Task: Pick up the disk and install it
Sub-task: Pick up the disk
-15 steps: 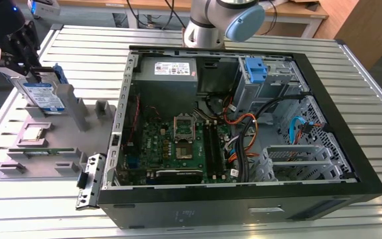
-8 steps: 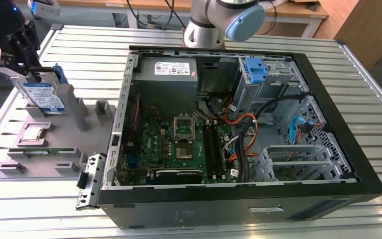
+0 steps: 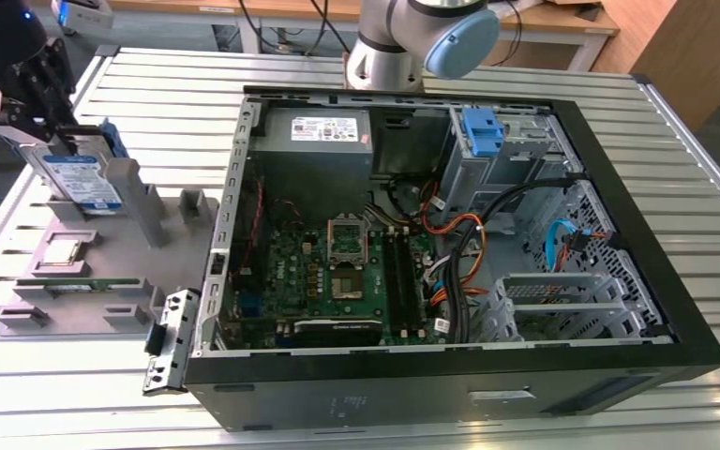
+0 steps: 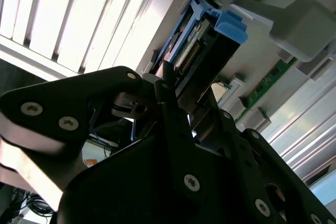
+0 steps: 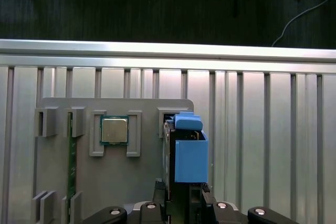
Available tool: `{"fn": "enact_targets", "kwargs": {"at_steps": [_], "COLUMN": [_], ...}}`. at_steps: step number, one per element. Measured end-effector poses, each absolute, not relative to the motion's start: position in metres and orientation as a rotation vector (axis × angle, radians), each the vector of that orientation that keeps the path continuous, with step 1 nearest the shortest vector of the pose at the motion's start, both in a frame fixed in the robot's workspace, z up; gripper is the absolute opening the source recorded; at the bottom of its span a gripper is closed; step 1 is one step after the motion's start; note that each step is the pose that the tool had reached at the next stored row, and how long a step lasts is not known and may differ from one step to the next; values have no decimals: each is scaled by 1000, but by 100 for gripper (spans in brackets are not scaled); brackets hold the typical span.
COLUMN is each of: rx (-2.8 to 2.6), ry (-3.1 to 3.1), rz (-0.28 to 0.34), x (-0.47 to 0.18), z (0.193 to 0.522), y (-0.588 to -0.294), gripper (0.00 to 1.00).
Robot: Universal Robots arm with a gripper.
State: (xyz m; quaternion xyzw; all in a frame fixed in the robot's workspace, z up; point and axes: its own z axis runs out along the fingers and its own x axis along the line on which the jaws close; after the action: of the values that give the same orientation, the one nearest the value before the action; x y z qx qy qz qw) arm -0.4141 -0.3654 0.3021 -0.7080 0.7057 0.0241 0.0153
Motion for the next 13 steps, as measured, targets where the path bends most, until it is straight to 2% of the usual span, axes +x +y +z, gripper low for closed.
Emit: {"fn": "enact_targets", "kwargs": {"at_steps": [13], "rx": [-2203], "ry": [2196], "rz": [75], "x": [-414], "z": [315], "y": [-365], "gripper": [35]}}
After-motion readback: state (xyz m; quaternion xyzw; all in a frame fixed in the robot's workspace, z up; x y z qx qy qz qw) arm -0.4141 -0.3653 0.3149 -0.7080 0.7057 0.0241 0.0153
